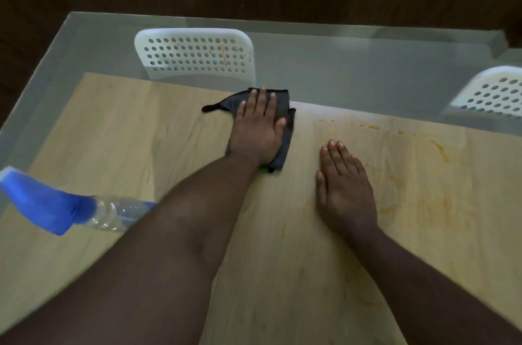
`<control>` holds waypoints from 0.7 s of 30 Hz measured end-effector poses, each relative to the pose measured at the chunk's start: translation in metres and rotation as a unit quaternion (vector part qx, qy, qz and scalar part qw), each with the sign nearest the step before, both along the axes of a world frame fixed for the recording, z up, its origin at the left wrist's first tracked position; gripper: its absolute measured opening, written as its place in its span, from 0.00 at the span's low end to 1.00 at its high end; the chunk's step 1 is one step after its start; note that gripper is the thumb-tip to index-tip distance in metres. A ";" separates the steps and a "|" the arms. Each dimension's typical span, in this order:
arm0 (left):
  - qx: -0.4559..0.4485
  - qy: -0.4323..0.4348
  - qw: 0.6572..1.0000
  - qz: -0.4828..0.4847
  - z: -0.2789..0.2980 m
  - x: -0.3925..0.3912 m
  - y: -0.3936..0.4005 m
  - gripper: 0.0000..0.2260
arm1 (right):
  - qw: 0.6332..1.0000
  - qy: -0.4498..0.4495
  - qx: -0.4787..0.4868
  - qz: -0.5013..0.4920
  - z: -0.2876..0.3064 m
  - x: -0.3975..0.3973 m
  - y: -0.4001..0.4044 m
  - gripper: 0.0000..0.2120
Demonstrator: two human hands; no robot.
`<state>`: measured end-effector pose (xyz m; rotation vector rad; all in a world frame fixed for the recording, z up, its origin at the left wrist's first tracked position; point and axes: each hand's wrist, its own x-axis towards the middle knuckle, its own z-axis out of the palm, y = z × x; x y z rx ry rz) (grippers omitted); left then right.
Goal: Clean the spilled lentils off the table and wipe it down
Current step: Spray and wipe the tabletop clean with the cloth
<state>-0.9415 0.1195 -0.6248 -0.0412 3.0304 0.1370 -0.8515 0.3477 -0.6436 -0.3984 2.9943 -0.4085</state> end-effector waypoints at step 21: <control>0.002 0.009 1.000 -0.014 -0.011 0.088 0.017 0.30 | 0.999 0.039 -0.001 0.003 -0.001 0.001 0.001 0.28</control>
